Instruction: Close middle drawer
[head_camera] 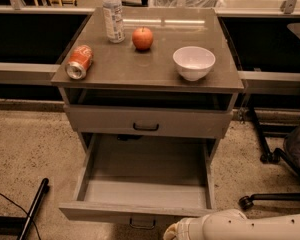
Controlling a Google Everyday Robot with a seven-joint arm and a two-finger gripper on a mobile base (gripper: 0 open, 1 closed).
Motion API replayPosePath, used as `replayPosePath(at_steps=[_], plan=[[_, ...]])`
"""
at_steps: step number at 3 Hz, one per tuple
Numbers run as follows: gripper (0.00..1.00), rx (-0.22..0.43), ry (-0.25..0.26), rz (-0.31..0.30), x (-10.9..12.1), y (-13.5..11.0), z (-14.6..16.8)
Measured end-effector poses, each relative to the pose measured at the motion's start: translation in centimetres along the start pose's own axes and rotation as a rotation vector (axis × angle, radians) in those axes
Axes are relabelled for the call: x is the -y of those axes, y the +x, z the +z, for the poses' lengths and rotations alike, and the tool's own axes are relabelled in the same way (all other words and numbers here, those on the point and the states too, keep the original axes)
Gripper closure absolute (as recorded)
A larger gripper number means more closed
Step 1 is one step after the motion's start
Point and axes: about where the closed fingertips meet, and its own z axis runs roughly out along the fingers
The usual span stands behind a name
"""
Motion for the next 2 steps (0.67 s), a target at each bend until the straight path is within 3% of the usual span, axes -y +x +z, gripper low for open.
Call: replayPosePath(at_steps=[2], plan=[[0.35,0.0,-0.001,0.0,-0.02,0.0,0.0]])
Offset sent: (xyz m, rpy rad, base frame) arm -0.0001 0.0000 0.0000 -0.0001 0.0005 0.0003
